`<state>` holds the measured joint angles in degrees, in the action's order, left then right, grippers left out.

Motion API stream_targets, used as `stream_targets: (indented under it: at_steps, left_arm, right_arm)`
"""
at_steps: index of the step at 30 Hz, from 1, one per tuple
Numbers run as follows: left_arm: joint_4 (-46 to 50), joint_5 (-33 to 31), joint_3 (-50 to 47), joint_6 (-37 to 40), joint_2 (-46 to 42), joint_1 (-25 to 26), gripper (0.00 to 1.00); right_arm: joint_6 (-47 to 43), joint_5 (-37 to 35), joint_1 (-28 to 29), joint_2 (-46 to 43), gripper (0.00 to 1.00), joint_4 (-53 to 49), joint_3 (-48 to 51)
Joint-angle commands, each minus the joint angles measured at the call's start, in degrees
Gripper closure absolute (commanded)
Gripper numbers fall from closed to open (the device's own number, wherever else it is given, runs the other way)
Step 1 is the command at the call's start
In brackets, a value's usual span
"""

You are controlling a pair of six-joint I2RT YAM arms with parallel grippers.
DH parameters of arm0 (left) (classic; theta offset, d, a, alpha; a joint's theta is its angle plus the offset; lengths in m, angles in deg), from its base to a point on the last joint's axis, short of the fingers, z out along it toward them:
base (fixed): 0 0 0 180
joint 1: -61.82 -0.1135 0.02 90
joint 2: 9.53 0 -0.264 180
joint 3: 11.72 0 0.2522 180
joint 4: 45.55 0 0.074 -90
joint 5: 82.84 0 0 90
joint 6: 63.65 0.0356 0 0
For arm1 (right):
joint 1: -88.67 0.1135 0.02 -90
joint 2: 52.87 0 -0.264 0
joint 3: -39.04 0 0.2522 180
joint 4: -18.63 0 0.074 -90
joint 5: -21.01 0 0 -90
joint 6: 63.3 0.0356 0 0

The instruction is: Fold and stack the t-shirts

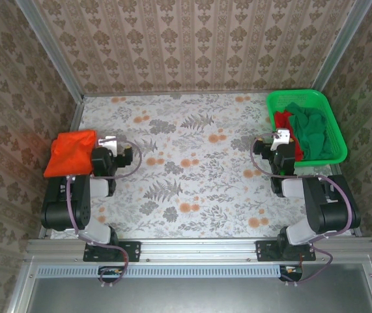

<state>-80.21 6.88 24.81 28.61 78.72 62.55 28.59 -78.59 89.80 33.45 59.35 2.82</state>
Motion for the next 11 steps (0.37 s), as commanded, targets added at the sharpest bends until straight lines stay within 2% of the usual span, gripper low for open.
stream_targets:
  at_steps: [1,11]
  left_arm:
    - [0.25,-0.6,0.69,0.72,-0.3,0.22,0.0]
    - [0.26,-0.43,0.7,0.69,-0.31,0.22,0.0]
  right_arm:
    - [1.45,1.06,0.19,1.52,0.0,-4.17,-0.3]
    - [1.36,0.89,0.28,1.51,0.0,-4.2,-0.34]
